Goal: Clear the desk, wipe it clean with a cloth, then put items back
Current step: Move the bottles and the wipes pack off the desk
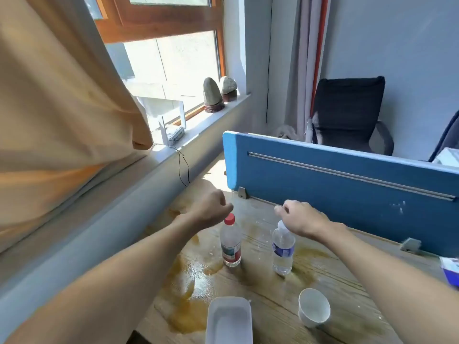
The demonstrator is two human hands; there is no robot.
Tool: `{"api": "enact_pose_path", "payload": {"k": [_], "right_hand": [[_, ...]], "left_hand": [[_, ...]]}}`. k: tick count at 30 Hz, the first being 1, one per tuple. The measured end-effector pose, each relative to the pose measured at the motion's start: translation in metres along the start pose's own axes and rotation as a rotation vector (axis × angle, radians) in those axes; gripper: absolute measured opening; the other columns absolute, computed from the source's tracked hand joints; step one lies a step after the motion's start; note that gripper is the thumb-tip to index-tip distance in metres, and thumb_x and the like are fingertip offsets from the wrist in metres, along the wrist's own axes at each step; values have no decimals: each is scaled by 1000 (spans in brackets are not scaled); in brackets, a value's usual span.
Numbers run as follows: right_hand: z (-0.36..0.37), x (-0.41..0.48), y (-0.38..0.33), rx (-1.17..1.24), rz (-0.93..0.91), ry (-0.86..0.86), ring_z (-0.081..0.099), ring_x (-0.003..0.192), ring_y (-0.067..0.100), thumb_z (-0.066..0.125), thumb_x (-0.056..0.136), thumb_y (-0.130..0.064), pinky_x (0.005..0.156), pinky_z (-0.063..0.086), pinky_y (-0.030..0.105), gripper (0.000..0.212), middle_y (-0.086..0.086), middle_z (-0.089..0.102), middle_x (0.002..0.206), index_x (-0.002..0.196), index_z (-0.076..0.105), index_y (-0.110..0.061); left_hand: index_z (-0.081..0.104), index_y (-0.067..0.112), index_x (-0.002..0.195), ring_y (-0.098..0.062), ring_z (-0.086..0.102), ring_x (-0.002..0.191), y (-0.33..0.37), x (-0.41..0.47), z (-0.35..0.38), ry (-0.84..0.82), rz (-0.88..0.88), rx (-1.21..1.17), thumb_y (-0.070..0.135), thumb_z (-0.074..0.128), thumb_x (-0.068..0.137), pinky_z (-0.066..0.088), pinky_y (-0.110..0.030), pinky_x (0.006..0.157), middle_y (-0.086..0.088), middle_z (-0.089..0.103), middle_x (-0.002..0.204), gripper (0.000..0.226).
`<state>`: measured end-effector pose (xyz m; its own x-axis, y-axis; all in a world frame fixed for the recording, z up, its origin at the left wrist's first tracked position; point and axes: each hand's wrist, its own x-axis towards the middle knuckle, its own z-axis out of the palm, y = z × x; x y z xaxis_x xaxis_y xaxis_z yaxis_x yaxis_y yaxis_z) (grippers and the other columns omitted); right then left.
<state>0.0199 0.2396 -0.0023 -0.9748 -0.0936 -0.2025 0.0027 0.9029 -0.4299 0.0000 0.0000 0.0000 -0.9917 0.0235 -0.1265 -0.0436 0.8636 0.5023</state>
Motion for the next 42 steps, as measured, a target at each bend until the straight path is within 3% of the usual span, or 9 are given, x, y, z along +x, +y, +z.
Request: {"api": "enact_pose_path", "payload": {"k": [2,6,10,13,21,26,31,36,42], "right_hand": [[8,4,6,-222,10,-60,57,88,20,30,99,-57,72,47,37,37,-3,61,102,97,48,-25],[30,15,19,-288,8,-90,57,91,24,43,94,-55,68,45,35,29,1,60,105,108,45,-29],[40,21,22,-217,21,-85,57,89,26,50,94,-39,65,44,34,21,2,56,100,110,48,-25],[47,22,22,-210,33,-45,57,90,27,49,96,-28,64,44,34,18,5,60,106,112,49,-21],[42,11,-7,-156,64,124,54,78,25,54,92,-28,56,35,30,9,-2,56,83,95,52,-20],[23,-2,-75,-161,-24,229,52,70,21,54,92,-24,57,37,31,11,2,61,80,90,59,-15],[22,-13,-164,-119,-133,302,59,81,25,65,87,-38,64,43,33,25,3,63,92,94,59,-15],[39,-40,-280,-34,-259,297,60,78,28,71,83,-43,67,47,34,34,9,64,88,85,59,-11],[77,-80,-421,63,-407,207,59,81,30,73,79,-43,67,43,32,38,10,60,86,92,68,-8]], "left_hand": [[48,20,113,-21,61,87,-4,4,11,-37,-7,100,44,61,87,59,-42,82,-5,62,104,38],[40,31,136,-24,63,95,-7,9,29,-132,34,206,40,59,90,59,-37,82,-7,61,125,50],[54,26,131,-23,59,107,-13,16,42,-121,77,254,26,69,91,51,-28,83,-6,59,130,43],[55,23,127,-20,56,101,-18,14,45,-93,84,248,20,70,91,45,-26,76,-5,61,125,40],[56,13,121,-24,60,99,-39,-3,21,-5,66,115,16,67,92,52,-32,83,-8,64,114,31],[57,12,120,-22,57,93,-59,-25,-36,137,63,31,21,69,91,44,-29,76,-3,60,106,33],[58,16,116,-25,60,94,-98,-65,-103,205,43,51,31,73,85,54,-38,86,-7,66,110,37],[57,22,108,-18,60,91,-161,-129,-181,263,26,156,42,73,82,56,-38,84,1,64,99,36],[59,22,107,-17,61,88,-249,-224,-264,309,-125,246,45,73,81,57,-39,83,1,64,99,38]]}}
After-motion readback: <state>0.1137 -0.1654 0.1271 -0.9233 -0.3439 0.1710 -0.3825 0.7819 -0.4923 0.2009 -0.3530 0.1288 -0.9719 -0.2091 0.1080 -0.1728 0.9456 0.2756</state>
